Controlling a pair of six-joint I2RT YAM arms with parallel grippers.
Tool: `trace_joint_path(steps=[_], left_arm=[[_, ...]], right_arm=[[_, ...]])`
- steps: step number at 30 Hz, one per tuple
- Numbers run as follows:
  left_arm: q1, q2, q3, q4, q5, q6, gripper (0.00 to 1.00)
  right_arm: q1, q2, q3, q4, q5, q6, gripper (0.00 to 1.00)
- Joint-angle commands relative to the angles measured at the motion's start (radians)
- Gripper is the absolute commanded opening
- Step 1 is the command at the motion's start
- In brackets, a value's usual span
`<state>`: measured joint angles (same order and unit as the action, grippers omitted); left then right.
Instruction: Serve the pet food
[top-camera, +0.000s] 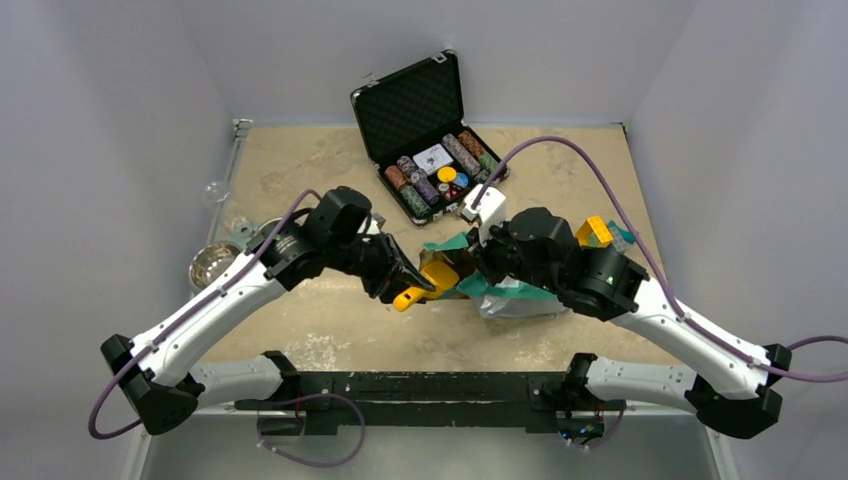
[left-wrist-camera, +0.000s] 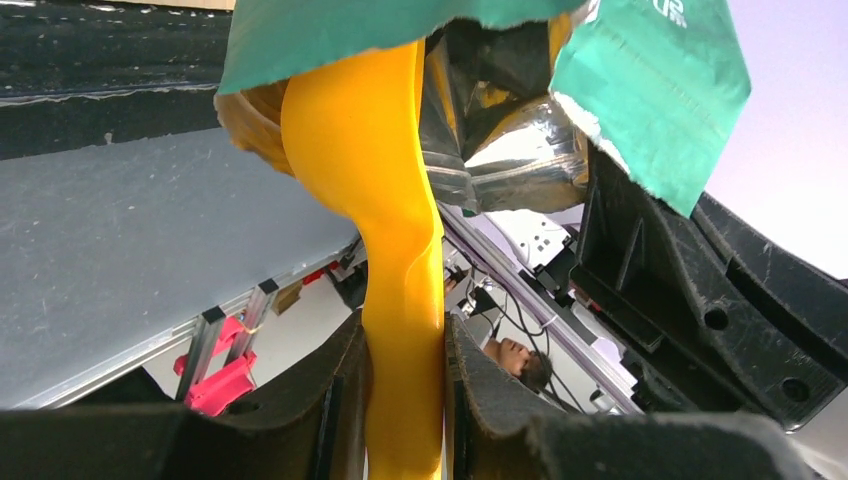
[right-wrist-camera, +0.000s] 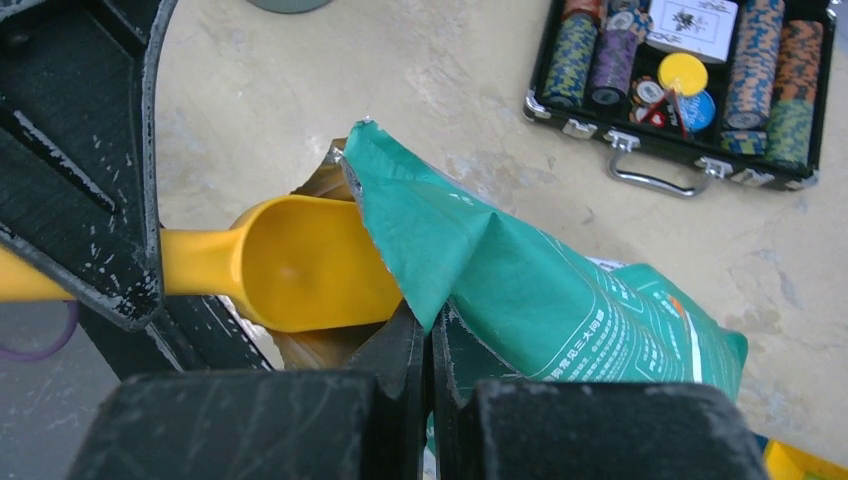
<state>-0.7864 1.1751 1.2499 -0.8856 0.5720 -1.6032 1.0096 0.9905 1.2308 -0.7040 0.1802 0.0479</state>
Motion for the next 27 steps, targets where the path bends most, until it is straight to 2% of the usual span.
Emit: trace_joint_path(steps=[1,9,13,18,22,25,27], left_arm=[[0.015,-0.070,-0.044,-0.041,-0.029,-0.026,0.00],[0.018,-0.046,-0.109,0.079,0.007,-0.066,0.00],[0.012,0.037,-0.183,0.391,0.110,-0.137,0.00],[-0.041,0.287,-0.082,0.586,0.135,-0.054,0.00],[-0.089,0.508,-0.053,0.799,0.153,-0.089,0.00],[-0.091,0.676,-0.074,0.905,0.172,-0.109,0.00],[-0.087,0.719,-0.128,0.984,0.148,-0.141,0.00]], right_arm=[[0.023,0.007,0.127,0.310,-0.128,-0.018,0.00],[0.039,-0.060,0.048,0.269,-0.176,-0.006,0.00],[0.041,-0.109,0.041,0.224,-0.176,0.007,0.00],[0.041,-0.161,0.064,0.155,-0.123,0.040,0.00],[0.041,-0.190,0.023,0.123,-0.024,0.057,0.00],[0.039,-0.215,-0.036,0.142,0.074,0.065,0.00],[0.037,-0.224,-0.058,0.148,0.103,0.076,0.00]])
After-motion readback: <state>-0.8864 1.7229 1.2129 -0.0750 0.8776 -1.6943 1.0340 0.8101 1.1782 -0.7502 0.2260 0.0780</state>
